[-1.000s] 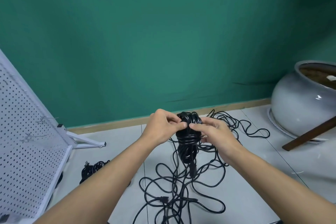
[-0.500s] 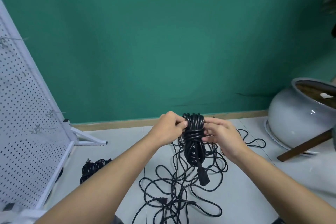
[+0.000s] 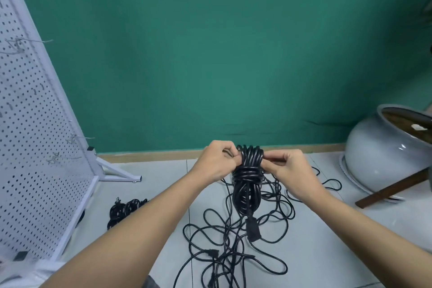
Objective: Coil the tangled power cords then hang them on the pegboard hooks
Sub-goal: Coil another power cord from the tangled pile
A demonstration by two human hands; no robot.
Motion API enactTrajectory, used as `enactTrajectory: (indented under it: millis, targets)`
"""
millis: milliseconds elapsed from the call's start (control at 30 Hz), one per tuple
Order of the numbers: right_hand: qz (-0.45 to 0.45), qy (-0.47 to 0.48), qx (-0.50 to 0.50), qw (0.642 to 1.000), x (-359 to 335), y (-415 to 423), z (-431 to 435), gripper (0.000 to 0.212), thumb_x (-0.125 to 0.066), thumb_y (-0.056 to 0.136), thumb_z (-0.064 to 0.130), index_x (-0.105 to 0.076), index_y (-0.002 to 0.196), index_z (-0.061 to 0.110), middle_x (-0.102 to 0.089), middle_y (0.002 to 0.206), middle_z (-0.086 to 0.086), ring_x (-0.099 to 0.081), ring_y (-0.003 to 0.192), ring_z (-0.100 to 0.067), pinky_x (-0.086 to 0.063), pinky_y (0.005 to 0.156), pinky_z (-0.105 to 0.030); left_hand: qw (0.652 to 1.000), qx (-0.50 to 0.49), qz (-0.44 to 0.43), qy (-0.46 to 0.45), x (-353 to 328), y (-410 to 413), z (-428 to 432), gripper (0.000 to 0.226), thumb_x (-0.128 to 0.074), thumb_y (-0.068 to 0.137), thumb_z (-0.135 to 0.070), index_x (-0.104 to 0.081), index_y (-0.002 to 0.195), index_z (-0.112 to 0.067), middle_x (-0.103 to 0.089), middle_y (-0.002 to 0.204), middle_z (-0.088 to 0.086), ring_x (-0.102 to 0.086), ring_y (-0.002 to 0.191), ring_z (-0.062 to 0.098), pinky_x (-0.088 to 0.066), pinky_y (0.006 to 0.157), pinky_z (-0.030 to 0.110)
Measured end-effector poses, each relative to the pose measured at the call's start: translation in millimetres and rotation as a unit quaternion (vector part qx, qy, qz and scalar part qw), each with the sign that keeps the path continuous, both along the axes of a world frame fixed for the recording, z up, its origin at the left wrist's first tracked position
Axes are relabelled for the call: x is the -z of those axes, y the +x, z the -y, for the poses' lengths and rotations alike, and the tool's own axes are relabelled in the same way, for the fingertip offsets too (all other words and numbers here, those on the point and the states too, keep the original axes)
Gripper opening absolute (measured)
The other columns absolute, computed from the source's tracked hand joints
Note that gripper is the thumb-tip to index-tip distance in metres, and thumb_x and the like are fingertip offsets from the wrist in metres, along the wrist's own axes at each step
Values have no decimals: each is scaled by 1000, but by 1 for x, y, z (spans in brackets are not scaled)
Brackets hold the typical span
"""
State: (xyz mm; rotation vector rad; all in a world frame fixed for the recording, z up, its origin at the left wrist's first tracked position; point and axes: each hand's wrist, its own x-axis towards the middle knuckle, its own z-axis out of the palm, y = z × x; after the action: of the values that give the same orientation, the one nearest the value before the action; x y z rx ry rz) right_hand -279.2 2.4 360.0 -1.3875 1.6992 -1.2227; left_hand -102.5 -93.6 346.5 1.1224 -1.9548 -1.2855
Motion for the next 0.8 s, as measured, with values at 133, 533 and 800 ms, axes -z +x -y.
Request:
enactTrajectory:
  millis: [133,533,800]
  targets:
    - [40,-12,18,999,1,-5,-5,23,-79,86,1,-82,85,24,-81,88,1,-77,82,-20,-62,74,-26,999,28,-23,19,1,-1,-4,21,-68,92,-13,-63,73,-19,-49,50,-16,-40,54,11,-35,61,24]
    - [-113,-84,-38,989,9,-12,15,21,-81,85,4,-84,92,23,-74,87,12,-70,85,-3,-49,78,-10,998,37,-4,52,12,0,12,15,-68,93,-17,-64,79,-13,-56,66,7,-48,68,18,-45,66,26]
    - [-163,-45,-50,984,17,-18,35,20,-82,84,7,-85,95,23,-73,89,9,-68,80,-8,-54,77,-23,990,-8,-93,104,29,-7,18,16,-69,96,-3,-72,80,-6,-69,82,5,-62,76,13,-52,71,25]
